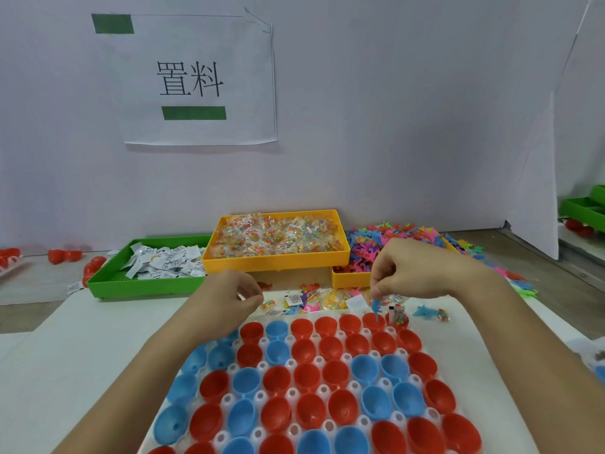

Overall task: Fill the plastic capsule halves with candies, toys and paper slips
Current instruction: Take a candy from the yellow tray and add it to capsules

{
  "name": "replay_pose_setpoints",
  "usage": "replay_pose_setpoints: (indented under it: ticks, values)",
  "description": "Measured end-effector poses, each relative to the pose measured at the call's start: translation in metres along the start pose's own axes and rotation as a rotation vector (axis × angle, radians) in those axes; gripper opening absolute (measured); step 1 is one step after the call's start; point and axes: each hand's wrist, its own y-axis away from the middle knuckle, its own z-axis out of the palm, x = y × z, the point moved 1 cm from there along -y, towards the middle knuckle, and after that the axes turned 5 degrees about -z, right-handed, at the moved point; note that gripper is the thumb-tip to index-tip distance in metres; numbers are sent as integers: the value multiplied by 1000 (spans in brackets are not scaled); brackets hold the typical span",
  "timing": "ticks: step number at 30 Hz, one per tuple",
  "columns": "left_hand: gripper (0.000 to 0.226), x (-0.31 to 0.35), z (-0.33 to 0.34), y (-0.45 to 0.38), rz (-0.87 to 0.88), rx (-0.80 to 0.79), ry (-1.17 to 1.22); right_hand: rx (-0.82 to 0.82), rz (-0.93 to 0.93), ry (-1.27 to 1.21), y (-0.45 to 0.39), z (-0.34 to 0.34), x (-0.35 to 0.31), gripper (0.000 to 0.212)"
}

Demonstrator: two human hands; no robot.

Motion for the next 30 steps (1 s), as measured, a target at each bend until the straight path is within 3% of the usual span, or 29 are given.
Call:
replay_pose_setpoints:
  ticks: [4,13,23,30]
  values:
    - [16,-3,6,-1,-29,-26,-65,-47,16,-10,-1,5,-3,9]
    - [20,-15,7,-4,-160,6,-110,-50,18,6,-4,10,7,5]
    - [5,-14,6,-3,-220,69,15,46,-5,-18,-6,5,9,12]
    - [16,-15,5,-1,-234,75,74,68,-17,-36,-9,8,8,10]
